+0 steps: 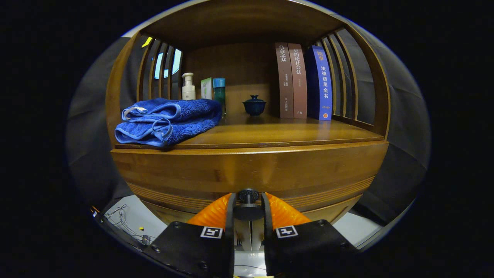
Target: Pull open the drawer, take out the items inside it, and place them on the countertop above the cabinet.
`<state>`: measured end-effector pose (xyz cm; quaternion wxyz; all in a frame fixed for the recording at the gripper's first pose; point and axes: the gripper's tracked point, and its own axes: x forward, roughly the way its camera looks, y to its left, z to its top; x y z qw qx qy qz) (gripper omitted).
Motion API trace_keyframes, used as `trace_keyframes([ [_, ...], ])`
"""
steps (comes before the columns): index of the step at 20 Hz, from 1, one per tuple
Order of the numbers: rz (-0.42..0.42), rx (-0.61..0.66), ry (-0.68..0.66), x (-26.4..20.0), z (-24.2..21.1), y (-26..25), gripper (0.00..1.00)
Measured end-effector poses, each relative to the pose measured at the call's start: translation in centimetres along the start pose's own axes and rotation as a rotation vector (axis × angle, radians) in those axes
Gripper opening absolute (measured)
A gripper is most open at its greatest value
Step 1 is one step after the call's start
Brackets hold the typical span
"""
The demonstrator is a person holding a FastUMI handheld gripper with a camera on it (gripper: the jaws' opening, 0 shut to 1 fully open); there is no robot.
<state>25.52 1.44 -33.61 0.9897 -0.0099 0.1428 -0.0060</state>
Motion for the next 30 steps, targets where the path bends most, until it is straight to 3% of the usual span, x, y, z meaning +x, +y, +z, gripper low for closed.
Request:
trace_keyframes([
  [13,0.014,0.029,-0.006,-11.9,-3.4,-0.5,0.35],
  [27,0.011,0.031,0.018,-15.6,-5.7,-0.8,0.35],
  [30,0.015,0.061,-0.001,-16.3,-4.9,-1.2,0.67],
])
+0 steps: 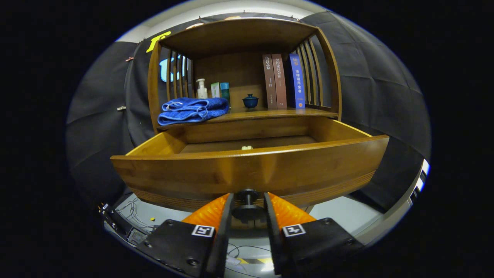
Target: Pull open the drawer, take out the items inside it, and place them on the countertop above the cabinet.
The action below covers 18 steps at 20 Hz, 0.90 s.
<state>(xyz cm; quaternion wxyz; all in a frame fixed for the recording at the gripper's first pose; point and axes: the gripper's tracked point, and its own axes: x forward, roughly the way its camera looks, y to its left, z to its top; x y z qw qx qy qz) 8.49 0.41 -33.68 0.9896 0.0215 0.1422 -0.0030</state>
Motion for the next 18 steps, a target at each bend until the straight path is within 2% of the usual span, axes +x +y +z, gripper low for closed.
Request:
trace_keyframes([
  [2,-0.017,-0.012,0.007,-0.5,-0.2,-0.6,0.89],
  [3,-0.024,-0.023,0.012,-1.5,1.1,-0.7,0.99],
  [5,-0.024,-0.028,-0.009,-2.9,3.1,-1.0,0.99],
  [8,-0.022,0.005,-0.087,-4.8,8.6,-1.4,0.99],
  [11,-0.019,-0.012,-0.107,-4.8,13.8,-1.3,0.99],
  [15,-0.031,-0.106,0.007,-2.1,17.7,-0.9,0.99],
  [18,-0.032,-0.091,0.143,2.1,16.6,-0.2,1.0],
])
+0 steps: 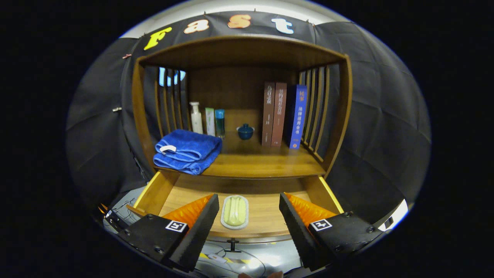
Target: Pull open the drawer, take out the items inside it, and place them on the countertop above the cabinet.
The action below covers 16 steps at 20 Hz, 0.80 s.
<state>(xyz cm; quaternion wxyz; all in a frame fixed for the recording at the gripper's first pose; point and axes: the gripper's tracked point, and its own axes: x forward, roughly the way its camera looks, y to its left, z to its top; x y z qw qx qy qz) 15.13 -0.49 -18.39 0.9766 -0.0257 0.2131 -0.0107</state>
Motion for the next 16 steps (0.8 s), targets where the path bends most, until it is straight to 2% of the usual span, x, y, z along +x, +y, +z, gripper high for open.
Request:
trace_keyframes([
  [3,0.014,0.016,0.125,4.2,-1.6,1.2,1.0],
  [7,-0.05,-0.034,0.306,9.3,-5.9,0.4,1.0],
  [11,-0.057,0.018,0.482,12.5,-9.9,-0.2,1.0],
  [15,-0.019,0.074,0.58,14.9,-12.8,0.8,0.82],
  [16,0.002,0.081,0.574,15.1,-12.7,1.4,0.73],
])
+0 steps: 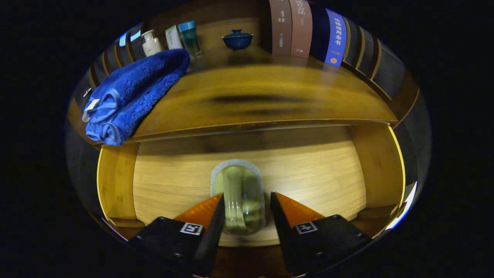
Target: Pull open the drawer, take out the items inside it, and place them on the countertop above the cabinet.
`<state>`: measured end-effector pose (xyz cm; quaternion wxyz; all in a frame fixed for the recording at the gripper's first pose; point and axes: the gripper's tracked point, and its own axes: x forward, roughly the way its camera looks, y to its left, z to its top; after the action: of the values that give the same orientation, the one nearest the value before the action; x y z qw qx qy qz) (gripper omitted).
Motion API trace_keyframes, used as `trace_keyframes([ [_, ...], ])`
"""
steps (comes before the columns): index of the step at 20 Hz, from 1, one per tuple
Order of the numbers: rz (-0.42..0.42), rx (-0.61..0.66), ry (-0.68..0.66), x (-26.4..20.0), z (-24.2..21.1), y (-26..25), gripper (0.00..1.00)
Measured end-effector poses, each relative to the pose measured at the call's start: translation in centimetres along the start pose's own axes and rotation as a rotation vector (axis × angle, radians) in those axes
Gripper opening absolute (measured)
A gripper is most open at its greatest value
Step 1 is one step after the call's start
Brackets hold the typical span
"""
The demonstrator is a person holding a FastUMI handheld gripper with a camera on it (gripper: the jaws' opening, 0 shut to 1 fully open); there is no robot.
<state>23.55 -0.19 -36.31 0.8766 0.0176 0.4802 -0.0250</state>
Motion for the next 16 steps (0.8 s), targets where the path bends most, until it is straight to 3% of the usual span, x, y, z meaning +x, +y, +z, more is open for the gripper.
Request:
trace_keyframes([
  [3,0.001,-0.036,-0.012,0.3,0.7,0.7,0.51],
  [6,-0.038,-0.06,0.006,-0.2,0.1,0.5,0.2],
  [9,0.021,-0.027,-0.044,0.4,0.5,1.5,0.2],
  [10,0.02,-0.01,-0.046,-1.3,0.5,1.5,0.07],
  [16,0.03,0.0,-0.162,-5.9,1.3,0.4,0.07],
])
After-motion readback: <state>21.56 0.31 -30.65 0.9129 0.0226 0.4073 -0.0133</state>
